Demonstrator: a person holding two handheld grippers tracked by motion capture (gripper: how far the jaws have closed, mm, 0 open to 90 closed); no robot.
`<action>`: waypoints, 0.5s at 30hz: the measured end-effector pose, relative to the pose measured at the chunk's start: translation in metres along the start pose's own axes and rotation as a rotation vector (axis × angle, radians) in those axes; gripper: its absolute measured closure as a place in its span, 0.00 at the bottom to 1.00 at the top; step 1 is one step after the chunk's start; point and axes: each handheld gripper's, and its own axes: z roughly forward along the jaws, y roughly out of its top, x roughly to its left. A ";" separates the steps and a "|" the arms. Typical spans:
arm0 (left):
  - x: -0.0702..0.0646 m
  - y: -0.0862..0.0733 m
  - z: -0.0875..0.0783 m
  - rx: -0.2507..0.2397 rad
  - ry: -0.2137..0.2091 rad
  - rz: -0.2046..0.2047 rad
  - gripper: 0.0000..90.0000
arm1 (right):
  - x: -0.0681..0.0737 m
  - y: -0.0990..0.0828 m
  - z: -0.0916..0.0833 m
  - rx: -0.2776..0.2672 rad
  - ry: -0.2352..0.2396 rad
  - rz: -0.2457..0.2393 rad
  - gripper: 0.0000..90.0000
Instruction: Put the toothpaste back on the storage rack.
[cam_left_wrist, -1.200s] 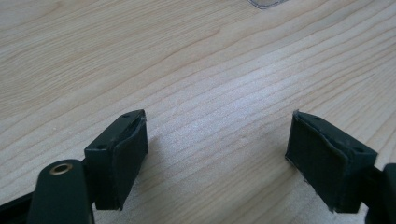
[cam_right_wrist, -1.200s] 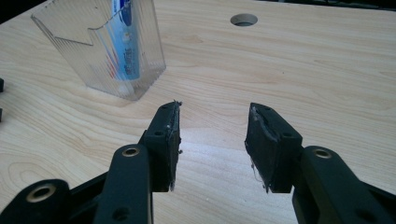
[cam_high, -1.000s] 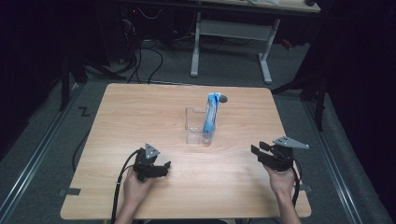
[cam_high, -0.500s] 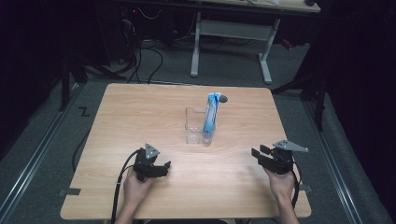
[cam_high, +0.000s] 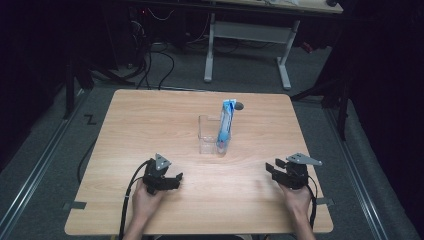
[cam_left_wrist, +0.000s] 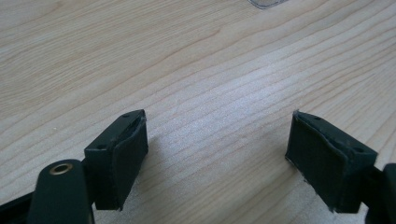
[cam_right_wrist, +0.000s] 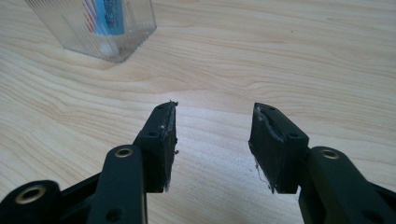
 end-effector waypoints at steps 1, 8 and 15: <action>0.000 0.000 0.000 0.001 0.000 0.000 0.23 | 0.000 -0.001 0.002 0.000 -0.001 -0.004 0.56; 0.000 0.000 0.000 0.000 0.000 0.000 0.23 | 0.003 -0.006 0.011 0.027 -0.001 -0.002 0.54; 0.000 0.000 0.000 0.000 0.000 0.000 0.23 | 0.007 -0.007 0.019 0.051 -0.002 -0.021 0.54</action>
